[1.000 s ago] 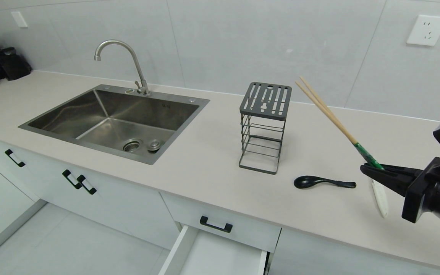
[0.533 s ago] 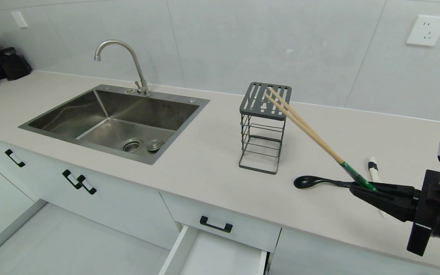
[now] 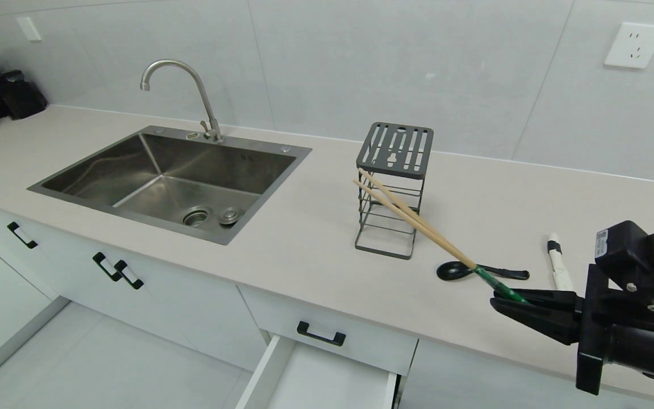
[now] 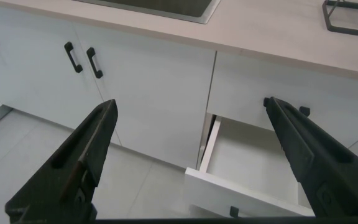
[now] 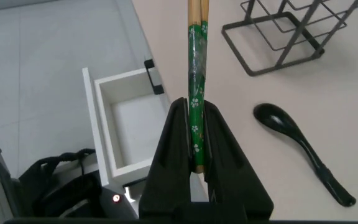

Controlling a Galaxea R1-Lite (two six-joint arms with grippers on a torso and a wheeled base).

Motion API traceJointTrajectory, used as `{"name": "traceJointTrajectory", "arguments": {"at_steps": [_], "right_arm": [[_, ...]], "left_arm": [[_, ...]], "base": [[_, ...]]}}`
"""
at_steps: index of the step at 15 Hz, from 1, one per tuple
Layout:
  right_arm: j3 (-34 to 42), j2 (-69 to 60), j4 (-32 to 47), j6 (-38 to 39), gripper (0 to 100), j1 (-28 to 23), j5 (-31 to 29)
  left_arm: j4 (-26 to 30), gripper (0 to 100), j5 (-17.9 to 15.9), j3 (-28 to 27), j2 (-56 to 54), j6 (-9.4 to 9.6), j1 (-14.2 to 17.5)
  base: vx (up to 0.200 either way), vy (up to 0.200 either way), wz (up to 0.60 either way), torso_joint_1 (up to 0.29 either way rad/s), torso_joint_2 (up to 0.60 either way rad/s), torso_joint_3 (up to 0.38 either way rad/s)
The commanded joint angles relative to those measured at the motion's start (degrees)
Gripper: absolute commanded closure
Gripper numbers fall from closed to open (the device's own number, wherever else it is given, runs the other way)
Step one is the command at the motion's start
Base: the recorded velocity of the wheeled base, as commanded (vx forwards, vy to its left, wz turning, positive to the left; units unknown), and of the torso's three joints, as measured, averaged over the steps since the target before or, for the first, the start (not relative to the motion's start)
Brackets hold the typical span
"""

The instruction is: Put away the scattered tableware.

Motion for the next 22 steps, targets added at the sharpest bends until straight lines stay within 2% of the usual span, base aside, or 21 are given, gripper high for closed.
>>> {"name": "traceJointTrajectory", "arguments": {"at_steps": [1, 5, 8, 12, 17, 21, 22], "right_arm": [[-2.20, 1.99, -0.01, -0.01, 100, 2.29, 1.22], [-1.67, 2.79, 0.17, -0.10, 100, 9.23, 4.82], [-2.46, 5.77, 0.52, -0.01, 100, 9.76, 5.96], [-2.46, 10.17, 2.28, -0.80, 100, 14.24, 4.12], [-5.10, 13.95, 2.46, -0.63, 100, 16.00, 3.59], [-9.32, 16.67, 2.54, -0.80, 100, 16.26, 3.06], [-11.08, 18.17, 2.54, -0.72, 100, 17.67, 3.06]], "left_arm": [[-0.08, 0, 0.02, 0.00, 0.00, 0.00, 0.02], [-0.08, 0, 0.02, 0.00, 0.00, -0.09, 0.02], [-0.08, 0, 0.02, 0.00, 0.00, -0.09, 0.02], [-0.08, 0, 0.02, 0.00, 0.00, 0.00, 0.02], [0.01, 0, 0.02, 0.00, 0.00, -0.09, 0.02], [0.01, 0, 0.02, 0.00, 0.00, -0.09, 0.02], [-0.08, 0, 0.02, 0.00, 0.00, 0.00, 0.02]], "base": [[0.000, 0.000, 0.00, 0.000, 0.00, 0.000], [0.000, 0.000, 0.00, 0.000, 0.00, 0.000], [0.000, 0.000, 0.00, 0.000, 0.00, 0.000], [0.000, 0.000, 0.00, 0.000, 0.00, 0.000], [0.000, 0.000, 0.00, 0.000, 0.00, 0.000], [0.000, 0.000, 0.00, 0.000, 0.00, 0.000], [0.000, 0.000, 0.00, 0.000, 0.00, 0.000]]}}
